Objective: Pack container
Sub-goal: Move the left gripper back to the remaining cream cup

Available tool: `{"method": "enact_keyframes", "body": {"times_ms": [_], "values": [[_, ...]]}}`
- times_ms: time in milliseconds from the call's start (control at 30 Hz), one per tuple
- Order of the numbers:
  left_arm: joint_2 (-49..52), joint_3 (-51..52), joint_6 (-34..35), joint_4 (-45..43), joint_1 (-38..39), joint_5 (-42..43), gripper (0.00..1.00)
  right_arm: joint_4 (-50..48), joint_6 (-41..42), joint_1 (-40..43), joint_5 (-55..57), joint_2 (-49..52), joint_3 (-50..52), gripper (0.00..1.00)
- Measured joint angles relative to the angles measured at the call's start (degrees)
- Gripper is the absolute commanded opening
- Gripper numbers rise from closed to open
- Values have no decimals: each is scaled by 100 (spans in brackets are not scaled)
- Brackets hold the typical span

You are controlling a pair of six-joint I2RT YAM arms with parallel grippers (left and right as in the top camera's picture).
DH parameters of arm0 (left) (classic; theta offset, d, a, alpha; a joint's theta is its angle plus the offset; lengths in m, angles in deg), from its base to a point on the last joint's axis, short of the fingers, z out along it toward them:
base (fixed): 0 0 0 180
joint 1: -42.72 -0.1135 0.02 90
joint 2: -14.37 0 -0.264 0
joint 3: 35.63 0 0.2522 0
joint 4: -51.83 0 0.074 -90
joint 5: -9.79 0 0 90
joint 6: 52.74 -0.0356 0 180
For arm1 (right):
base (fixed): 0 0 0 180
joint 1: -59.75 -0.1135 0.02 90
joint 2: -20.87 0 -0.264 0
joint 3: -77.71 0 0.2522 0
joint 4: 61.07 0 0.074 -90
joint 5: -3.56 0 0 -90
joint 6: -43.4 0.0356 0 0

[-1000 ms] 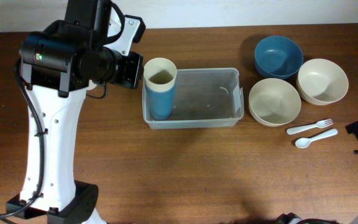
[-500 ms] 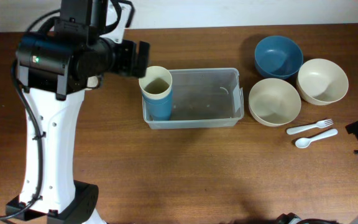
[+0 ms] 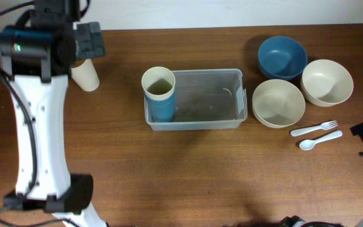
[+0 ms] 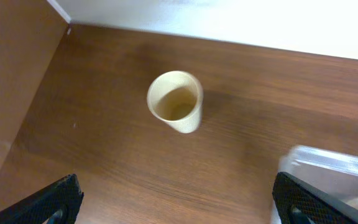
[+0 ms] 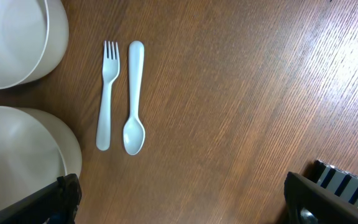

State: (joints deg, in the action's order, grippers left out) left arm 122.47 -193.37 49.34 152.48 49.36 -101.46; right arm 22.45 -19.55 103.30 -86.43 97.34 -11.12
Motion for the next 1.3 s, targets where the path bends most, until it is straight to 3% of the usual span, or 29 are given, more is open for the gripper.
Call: {"method": "enact_keyframes", "body": {"times_ms": [267,467,933,1300], "values": [[1222,-2,85,-240,-835,321,100,0,0,0,0,0,0,99],[1961,-2,13,-525,-962,498,100,-2,-2,0,0,0,0,99],[2168,-2,-520,-848,-938,1639,100,0,0,0,0,0,0,99],[2232,-2,-697,-831,-938,1812,100,0,2,0,0,0,0,99]]}}
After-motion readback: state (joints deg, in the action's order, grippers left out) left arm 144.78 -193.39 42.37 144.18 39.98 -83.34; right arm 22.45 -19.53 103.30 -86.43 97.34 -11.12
